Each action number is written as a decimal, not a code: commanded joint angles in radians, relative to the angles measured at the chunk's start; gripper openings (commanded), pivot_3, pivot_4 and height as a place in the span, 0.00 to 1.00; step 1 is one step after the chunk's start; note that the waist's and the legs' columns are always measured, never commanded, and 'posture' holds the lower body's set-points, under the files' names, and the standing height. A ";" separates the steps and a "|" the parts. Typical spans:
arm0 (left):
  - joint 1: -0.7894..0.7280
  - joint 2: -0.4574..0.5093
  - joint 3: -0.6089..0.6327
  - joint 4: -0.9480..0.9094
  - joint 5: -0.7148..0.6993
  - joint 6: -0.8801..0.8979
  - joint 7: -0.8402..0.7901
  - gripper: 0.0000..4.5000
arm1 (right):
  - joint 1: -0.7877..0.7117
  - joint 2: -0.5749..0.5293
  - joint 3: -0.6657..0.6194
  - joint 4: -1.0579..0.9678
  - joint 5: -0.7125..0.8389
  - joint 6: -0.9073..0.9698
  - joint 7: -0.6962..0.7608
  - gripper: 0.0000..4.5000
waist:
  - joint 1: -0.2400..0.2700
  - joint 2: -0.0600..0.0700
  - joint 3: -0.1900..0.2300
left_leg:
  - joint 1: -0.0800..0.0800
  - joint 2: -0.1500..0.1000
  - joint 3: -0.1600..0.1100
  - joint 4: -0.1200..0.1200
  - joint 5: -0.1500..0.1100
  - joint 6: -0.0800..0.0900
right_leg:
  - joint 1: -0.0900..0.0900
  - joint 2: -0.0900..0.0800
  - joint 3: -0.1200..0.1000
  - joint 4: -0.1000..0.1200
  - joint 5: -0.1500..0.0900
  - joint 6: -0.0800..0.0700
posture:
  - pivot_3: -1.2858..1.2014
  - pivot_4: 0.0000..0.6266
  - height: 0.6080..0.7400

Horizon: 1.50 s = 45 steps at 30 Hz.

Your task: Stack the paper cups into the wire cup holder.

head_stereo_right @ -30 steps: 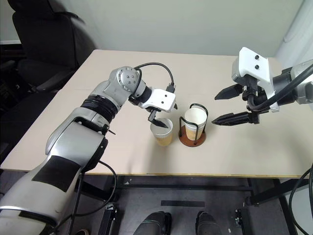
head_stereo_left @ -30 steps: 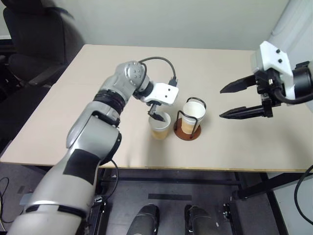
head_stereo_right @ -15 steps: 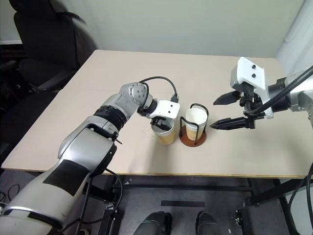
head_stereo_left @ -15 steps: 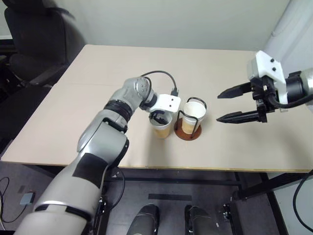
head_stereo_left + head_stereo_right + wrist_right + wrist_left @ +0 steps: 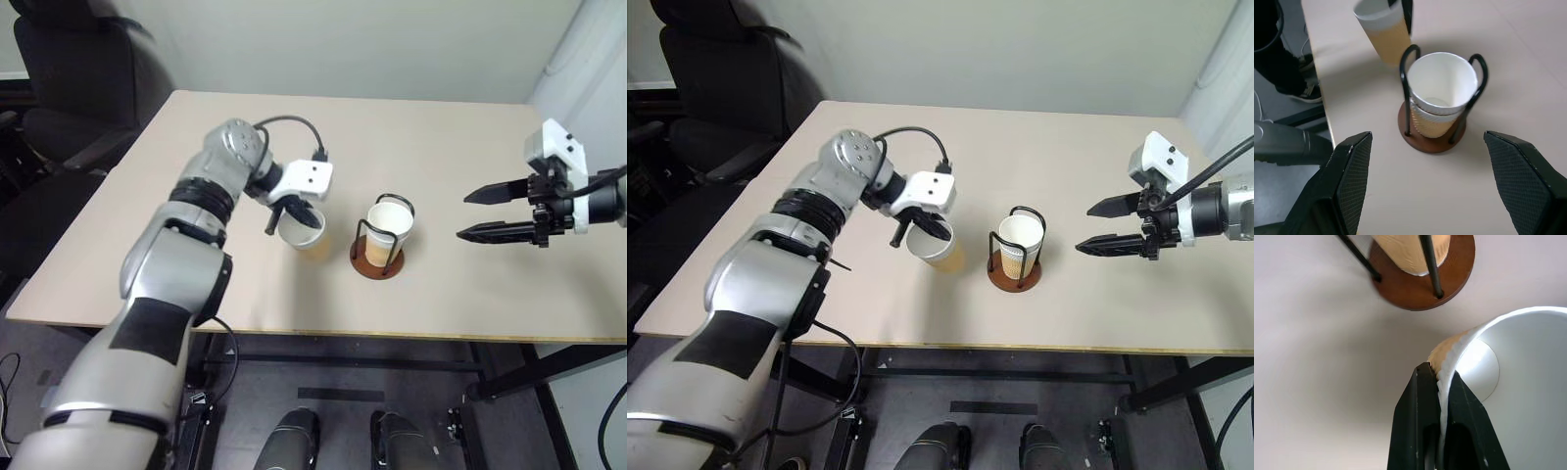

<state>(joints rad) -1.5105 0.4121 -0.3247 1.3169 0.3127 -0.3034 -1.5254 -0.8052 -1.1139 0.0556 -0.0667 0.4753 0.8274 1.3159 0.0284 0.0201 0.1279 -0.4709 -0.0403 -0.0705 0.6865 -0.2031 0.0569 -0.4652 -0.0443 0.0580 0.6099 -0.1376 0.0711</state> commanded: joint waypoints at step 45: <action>-0.274 -0.222 0.042 0.015 -0.028 0.077 0.011 0.00 | 0.019 -0.149 -0.056 -0.017 -0.009 0.013 0.104 0.82 | 0.001 -0.001 0.001 | -0.001 0.000 0.005 0.008 -0.014 0.007 | 0.003 -0.003 0.000 0.000 -0.007 0.013 | 0.52 0.24 1.00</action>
<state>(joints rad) -1.7760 0.1925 -0.2916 1.3391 0.2794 -0.2169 -1.5216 -0.7795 -1.2386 0.0516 -0.0651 0.4505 0.8396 1.4233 0.0290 0.0189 0.1292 -0.4717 -0.0405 -0.0656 0.6958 -0.2173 0.0637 -0.4618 -0.0467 0.0578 0.6101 -0.1443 0.0837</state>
